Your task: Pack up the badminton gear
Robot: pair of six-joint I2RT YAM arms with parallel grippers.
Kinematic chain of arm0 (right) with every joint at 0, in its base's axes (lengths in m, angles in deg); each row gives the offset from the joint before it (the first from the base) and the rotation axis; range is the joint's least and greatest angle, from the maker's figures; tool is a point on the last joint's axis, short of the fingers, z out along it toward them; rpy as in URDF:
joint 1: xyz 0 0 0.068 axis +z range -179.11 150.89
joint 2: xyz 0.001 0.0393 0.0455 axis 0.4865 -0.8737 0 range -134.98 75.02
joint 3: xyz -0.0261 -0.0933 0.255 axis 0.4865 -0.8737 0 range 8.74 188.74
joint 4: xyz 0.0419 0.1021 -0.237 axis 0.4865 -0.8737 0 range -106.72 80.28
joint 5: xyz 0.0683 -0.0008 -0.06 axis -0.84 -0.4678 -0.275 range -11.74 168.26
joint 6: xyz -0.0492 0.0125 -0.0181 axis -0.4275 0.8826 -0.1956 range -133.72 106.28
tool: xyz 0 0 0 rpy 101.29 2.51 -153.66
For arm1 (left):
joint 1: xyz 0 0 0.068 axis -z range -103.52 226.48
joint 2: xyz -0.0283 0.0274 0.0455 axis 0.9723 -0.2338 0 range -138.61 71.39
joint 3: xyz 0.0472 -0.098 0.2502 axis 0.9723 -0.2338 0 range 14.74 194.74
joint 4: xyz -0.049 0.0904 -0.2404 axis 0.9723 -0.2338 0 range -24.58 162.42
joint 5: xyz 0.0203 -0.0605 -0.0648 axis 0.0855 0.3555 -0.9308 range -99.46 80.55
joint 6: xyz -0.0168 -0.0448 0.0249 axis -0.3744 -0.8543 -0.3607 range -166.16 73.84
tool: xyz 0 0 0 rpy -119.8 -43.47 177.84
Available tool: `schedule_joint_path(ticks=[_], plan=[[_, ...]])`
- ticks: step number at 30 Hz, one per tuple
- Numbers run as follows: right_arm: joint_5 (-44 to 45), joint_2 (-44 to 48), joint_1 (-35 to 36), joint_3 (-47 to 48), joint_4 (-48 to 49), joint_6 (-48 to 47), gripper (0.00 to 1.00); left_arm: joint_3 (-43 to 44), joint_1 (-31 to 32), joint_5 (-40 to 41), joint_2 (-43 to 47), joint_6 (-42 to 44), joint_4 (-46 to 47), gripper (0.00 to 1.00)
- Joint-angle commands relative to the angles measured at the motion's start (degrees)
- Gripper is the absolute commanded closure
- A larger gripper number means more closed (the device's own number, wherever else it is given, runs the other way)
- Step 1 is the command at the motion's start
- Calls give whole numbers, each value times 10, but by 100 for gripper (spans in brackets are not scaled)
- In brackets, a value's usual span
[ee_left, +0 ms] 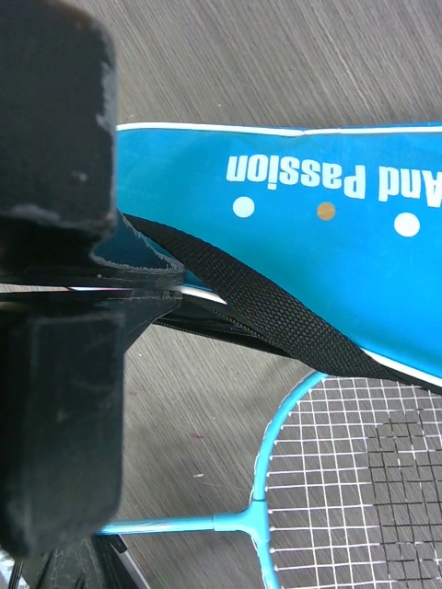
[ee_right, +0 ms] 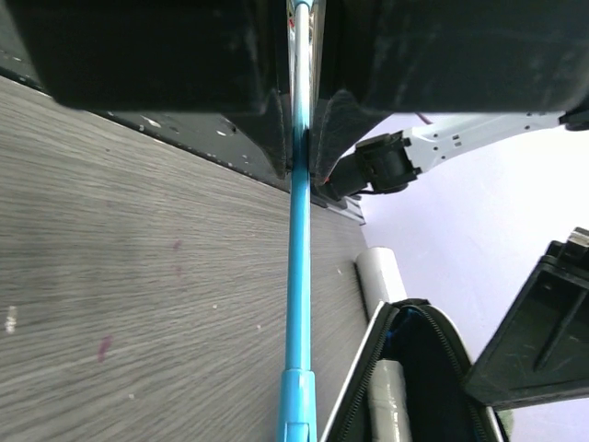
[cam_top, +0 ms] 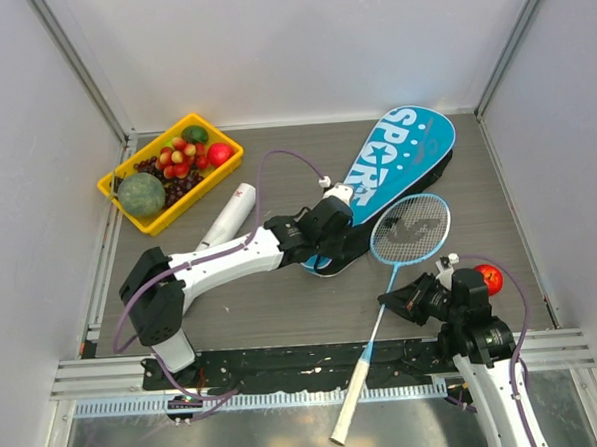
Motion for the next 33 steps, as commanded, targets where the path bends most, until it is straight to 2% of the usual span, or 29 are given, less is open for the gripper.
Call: schedule_joint_path(ticks=[1, 4, 9, 12, 17, 21, 26, 33], plan=[[-51, 106, -2, -6, 79, 61, 95, 21, -3, -5, 39, -11, 23, 100], [-58, 106, -1, -13, 104, 88, 95, 17, -2, -12, 42, -13, 28, 100], [-75, 100, -1, -57, 226, 175, 95, -4, -2, -38, 58, -26, 55, 100], [-61, 75, 0, -64, 280, 185, 95, -22, -2, -52, 68, -36, 73, 100], [-42, -25, -1, -71, 340, 169, 94, -38, -2, -69, 79, -44, 77, 100], [-44, -116, -1, -100, 491, 205, 95, -59, -2, -72, 94, -48, 89, 100], [-9, -216, -1, -80, 518, 166, 95, -85, -3, -81, 103, -57, 104, 100], [10, -378, -2, -69, 649, 109, 95, -112, -2, -103, 116, -66, 116, 100]])
